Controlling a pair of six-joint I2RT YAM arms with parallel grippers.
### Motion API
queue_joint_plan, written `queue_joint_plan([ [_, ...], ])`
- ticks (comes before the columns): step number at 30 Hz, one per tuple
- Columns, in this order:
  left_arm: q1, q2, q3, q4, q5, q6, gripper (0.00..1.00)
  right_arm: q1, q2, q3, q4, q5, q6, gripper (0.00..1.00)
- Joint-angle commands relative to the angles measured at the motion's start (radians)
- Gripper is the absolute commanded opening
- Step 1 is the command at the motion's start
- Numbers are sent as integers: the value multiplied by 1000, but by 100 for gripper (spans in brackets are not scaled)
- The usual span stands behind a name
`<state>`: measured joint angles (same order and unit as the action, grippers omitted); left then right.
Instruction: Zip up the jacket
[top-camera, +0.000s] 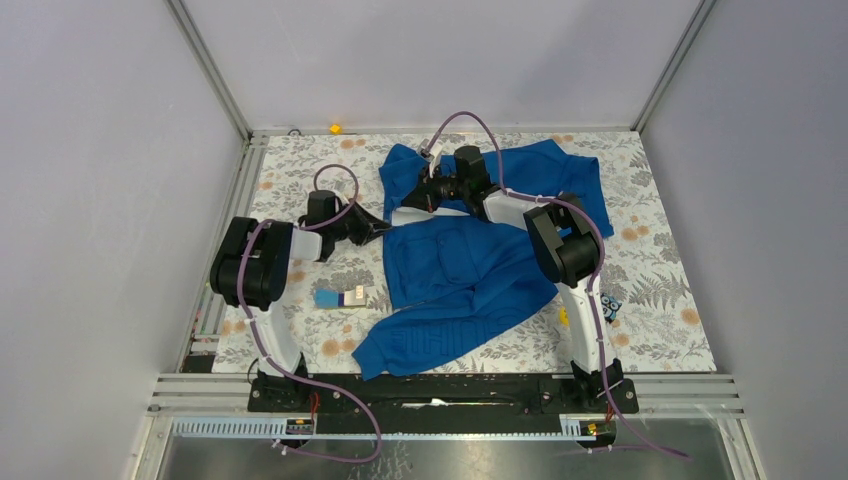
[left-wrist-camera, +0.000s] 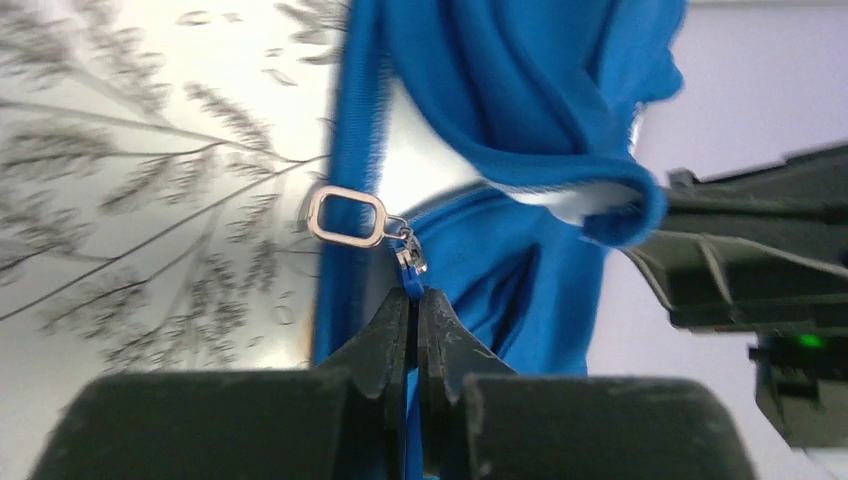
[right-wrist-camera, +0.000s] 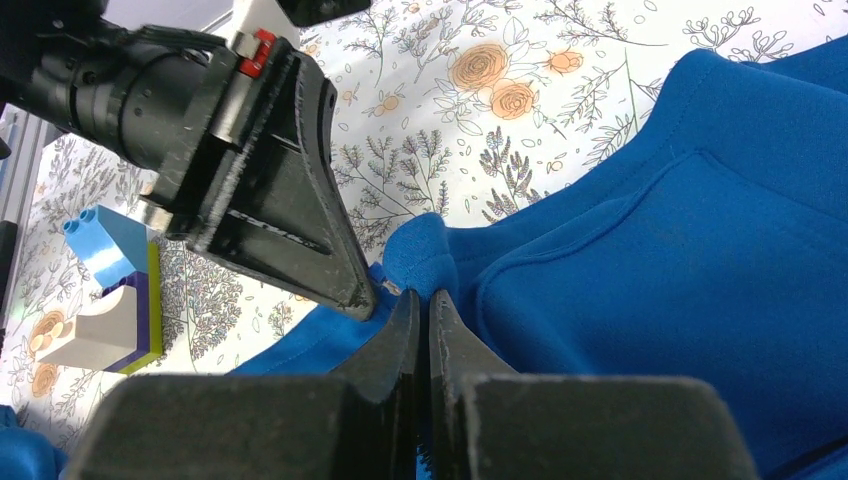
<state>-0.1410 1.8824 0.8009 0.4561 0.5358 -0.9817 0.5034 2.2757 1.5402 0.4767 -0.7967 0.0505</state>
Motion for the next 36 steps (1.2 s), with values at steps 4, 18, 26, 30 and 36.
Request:
queue_joint_plan([
  [4, 49, -75, -92, 448, 332, 101, 0, -4, -59, -13, 14, -3, 10, 0],
  [18, 58, -100, -220, 752, 453, 398, 0, -35, -119, -84, 105, -126, 66, 0],
  [26, 41, -250, -261, 539, 364, 759, 0, -69, -154, -157, 242, -203, 122, 0],
  [30, 9, -308, -268, 529, 337, 837, 0, -68, -162, -227, 488, -241, 226, 0],
  [36, -242, -554, -175, -98, 1, 1400, 0, -69, -161, -228, 464, -194, 192, 0],
])
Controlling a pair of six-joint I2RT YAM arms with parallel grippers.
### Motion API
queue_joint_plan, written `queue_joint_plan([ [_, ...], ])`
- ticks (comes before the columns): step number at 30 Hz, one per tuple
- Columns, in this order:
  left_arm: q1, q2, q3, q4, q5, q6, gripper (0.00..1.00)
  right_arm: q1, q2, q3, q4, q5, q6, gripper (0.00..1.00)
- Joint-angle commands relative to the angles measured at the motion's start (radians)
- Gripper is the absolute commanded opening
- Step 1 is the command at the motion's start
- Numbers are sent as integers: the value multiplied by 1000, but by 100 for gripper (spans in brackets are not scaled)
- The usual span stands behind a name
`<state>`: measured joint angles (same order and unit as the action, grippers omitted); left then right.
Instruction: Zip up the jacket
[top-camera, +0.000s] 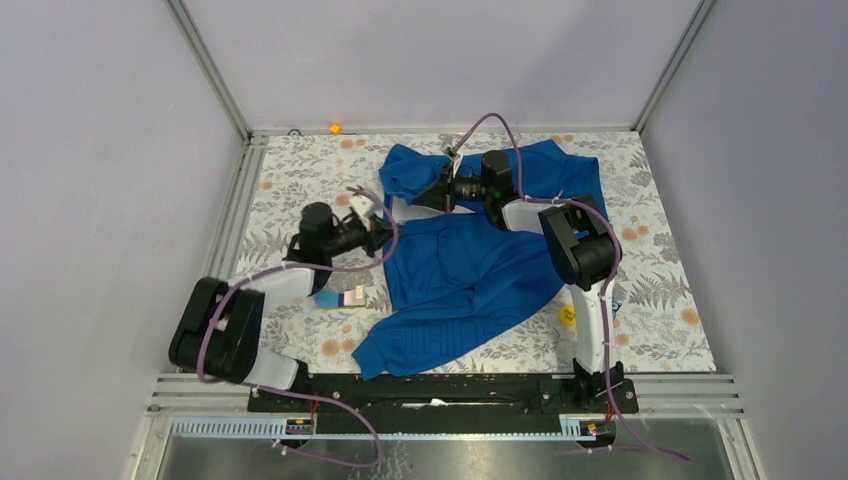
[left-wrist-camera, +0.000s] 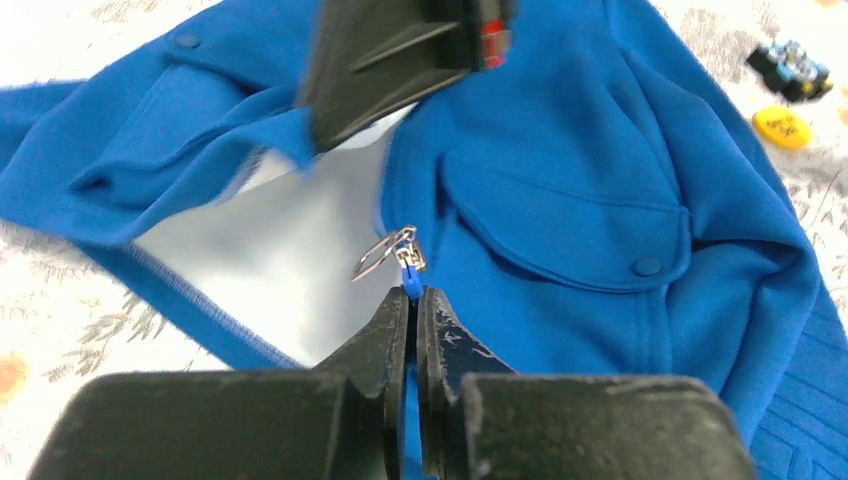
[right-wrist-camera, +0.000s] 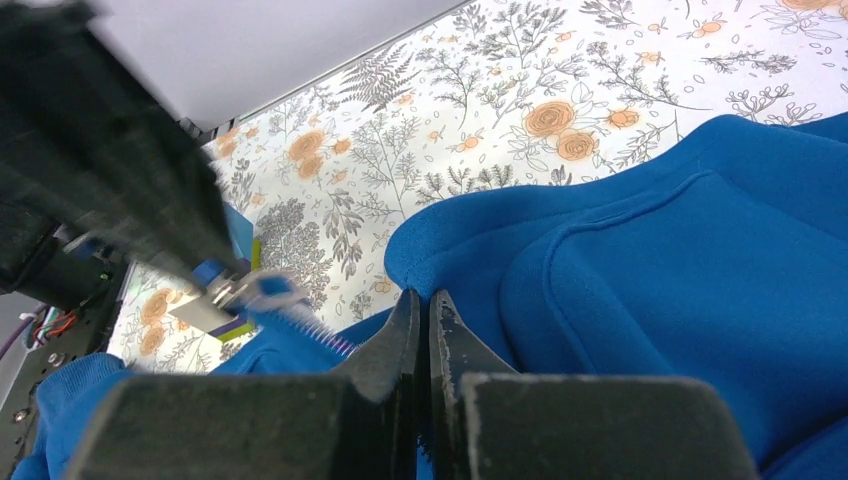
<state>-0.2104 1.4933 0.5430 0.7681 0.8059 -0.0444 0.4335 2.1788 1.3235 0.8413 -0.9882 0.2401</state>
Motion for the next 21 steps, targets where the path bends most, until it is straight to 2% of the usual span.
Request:
queue_joint_plan([
  [1, -224, -198, 98, -501, -342, 541, 0, 1, -75, -22, 98, 11, -7, 0],
  [6, -291, -274, 39, -517, -496, 641, 0, -1, -68, -8, 70, 55, -11, 0],
  [11, -313, -274, 20, -483, -536, 643, 0, 0, -94, -41, 77, 44, -37, 0],
  [18, -304, -248, -11, -373, -466, 563, 0, -1, -137, -150, 284, -86, 14, 0],
  [21, -254, -229, -18, -327, -356, 512, 0, -1, -137, -171, 326, -150, 6, 0],
])
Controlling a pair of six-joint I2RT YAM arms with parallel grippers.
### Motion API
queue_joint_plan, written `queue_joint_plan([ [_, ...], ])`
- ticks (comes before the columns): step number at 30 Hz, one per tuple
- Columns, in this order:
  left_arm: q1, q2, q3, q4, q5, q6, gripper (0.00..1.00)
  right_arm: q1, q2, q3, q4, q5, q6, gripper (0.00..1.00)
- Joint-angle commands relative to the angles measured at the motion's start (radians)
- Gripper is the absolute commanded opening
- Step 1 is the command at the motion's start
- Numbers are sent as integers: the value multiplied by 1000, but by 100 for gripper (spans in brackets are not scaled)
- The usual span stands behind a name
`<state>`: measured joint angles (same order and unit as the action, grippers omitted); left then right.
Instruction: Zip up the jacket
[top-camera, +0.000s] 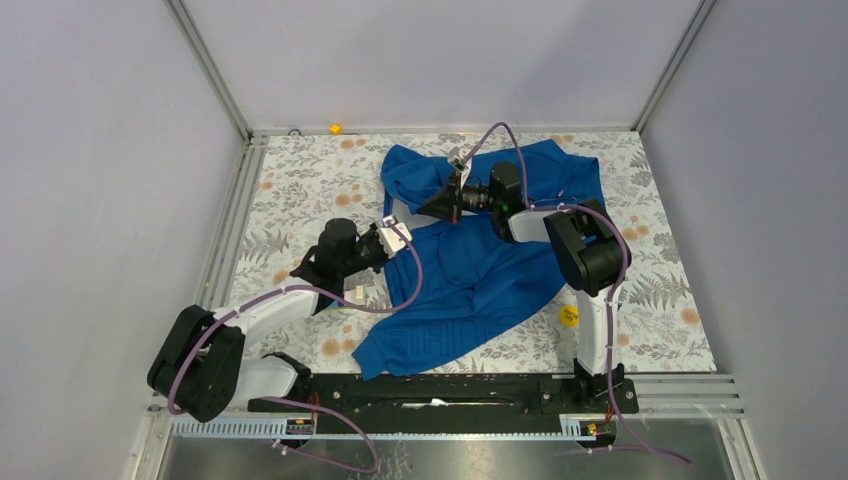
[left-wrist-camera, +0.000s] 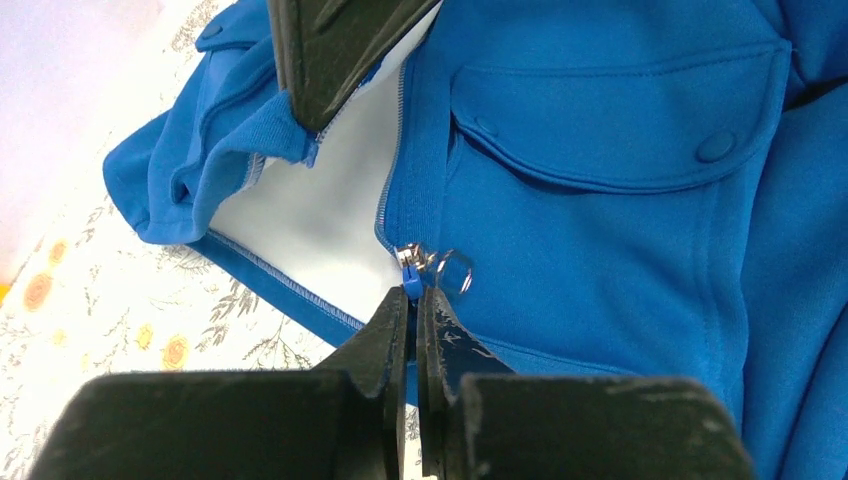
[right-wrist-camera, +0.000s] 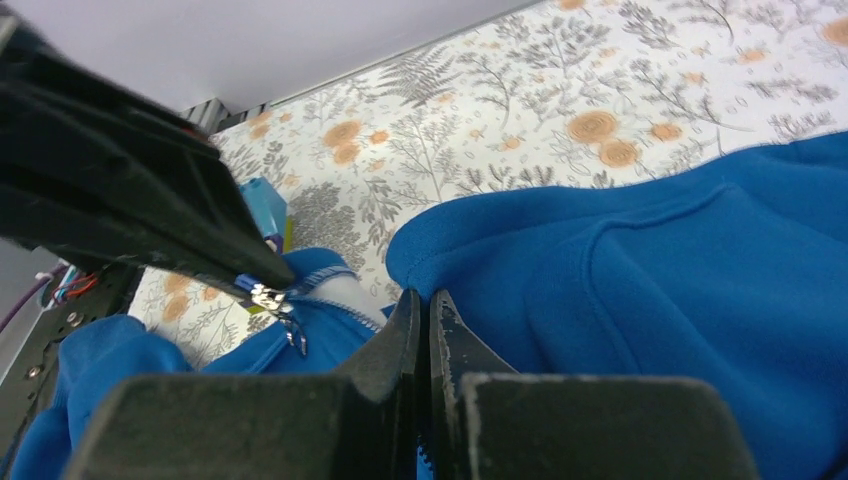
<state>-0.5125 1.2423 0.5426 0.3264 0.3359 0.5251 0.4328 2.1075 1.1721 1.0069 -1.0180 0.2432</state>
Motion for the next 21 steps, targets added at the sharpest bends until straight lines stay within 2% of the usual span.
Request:
queue_joint_plan([
  [1, 69, 31, -12, 124, 153, -78, 0, 0, -64, -31, 195, -136, 9, 0],
  [4, 129, 56, 0, 148, 274, -127, 0, 0, -65, -52, 238, -128, 13, 0],
  [7, 152, 74, 6, 133, 335, -130, 0, 2, -40, -37, 295, -168, 50, 0],
  [12, 197, 109, 21, 185, 444, -182, 0, 2, 49, -7, 635, -238, 297, 0],
  [21, 213, 129, 30, 211, 522, -192, 0, 17, 51, -32, 631, -280, 223, 0],
])
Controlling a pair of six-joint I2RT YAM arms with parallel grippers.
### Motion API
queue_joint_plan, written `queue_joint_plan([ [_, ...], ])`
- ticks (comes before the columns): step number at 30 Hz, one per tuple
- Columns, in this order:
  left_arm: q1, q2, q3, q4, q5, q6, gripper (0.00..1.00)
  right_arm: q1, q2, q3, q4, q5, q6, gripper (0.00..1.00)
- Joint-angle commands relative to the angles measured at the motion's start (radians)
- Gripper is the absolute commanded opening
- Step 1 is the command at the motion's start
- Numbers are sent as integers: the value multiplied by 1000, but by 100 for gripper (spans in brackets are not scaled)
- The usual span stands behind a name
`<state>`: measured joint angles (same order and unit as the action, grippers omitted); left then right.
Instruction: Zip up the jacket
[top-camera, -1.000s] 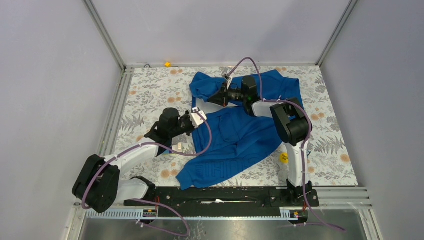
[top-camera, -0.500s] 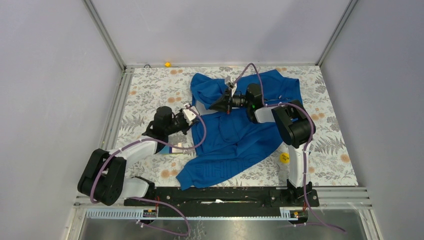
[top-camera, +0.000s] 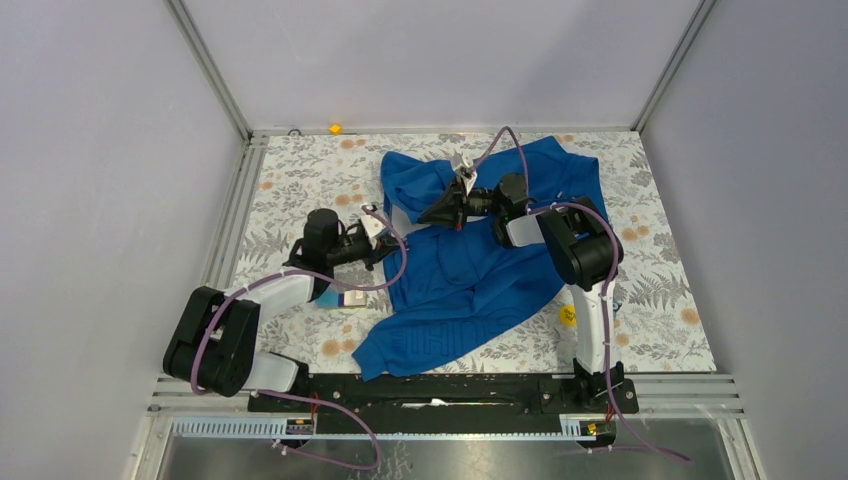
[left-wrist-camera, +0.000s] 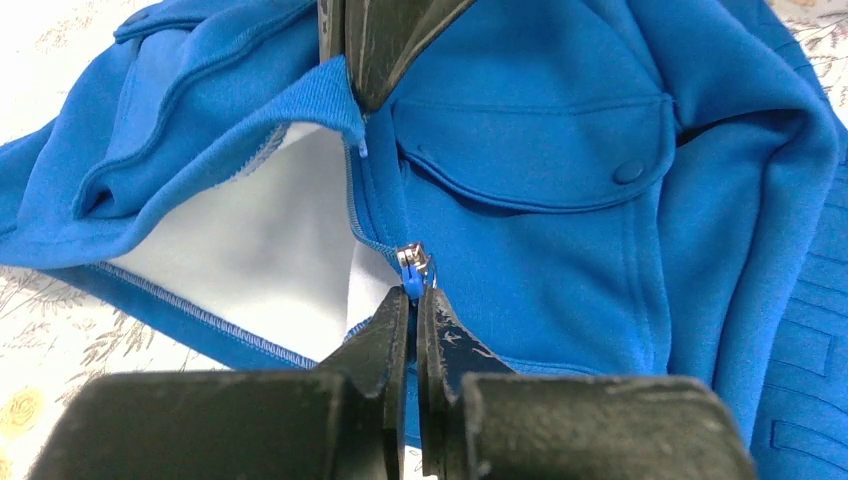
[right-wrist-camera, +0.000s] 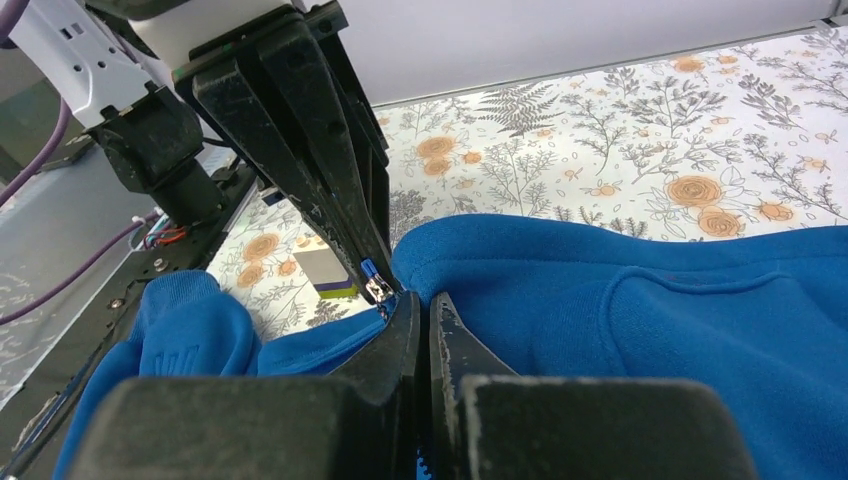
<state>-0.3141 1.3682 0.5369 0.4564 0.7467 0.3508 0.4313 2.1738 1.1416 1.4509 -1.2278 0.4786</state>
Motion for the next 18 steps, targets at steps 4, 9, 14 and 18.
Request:
queue_joint_plan([
  [4, 30, 27, 47, 106, 179, -50, 0, 29, 11, 15, 195, -94, -3, 0],
  [9, 43, 49, 54, 108, 218, -59, 0, 31, 1, -2, 198, -103, -18, 0],
  [14, 65, 85, 73, 141, 289, -107, 0, 34, 6, -2, 197, -106, -17, 0],
  [18, 73, 101, 70, 180, 315, -141, 0, 40, 7, -5, 200, -117, -12, 0],
])
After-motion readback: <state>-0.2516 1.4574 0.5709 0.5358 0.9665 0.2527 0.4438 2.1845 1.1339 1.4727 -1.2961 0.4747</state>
